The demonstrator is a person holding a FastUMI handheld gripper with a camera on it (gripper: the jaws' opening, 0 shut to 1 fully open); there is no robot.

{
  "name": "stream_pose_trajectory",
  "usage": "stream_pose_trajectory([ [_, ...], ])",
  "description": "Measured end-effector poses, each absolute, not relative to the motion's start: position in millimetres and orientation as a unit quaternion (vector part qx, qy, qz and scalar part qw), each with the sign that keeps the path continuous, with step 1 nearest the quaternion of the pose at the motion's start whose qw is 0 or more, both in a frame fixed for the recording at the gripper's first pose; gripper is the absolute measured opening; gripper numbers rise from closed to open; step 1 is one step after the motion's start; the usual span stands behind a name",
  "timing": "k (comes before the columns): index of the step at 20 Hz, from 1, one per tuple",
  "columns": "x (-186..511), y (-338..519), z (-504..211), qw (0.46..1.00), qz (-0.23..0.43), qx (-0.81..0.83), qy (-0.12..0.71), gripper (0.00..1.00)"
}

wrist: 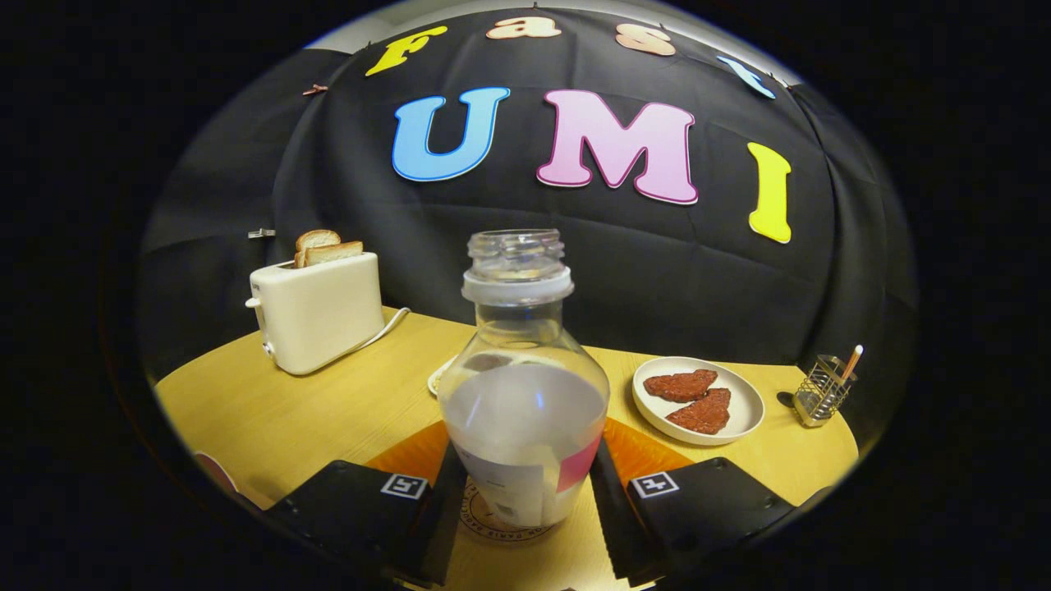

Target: Take the bottle from table, then pour the juice into the cup, finally place the bottle on the coaster

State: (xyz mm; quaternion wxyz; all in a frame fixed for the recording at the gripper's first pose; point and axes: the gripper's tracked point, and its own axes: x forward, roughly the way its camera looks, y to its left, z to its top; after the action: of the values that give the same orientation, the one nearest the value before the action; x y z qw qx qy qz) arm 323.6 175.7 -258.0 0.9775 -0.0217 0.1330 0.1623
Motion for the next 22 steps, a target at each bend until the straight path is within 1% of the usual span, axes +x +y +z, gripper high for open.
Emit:
stream_pose_trajectory([
  [3,324,172,-260,0.980,0.152,-0.012,0.126,0.75],
  [8,325,175,-269,0.977,0.154,0.011,0.144,0.76],
  [12,320,173,-274,0.973,0.159,0.035,0.164,0.80],
  [13,318,172,-275,0.972,0.159,0.042,0.170,0.92],
  [14,316,171,-275,0.971,0.156,0.046,0.178,1.00],
  [15,315,170,-275,0.970,0.154,0.047,0.183,0.97],
  [22,272,156,-260,0.962,0.151,0.045,0.222,0.99],
])
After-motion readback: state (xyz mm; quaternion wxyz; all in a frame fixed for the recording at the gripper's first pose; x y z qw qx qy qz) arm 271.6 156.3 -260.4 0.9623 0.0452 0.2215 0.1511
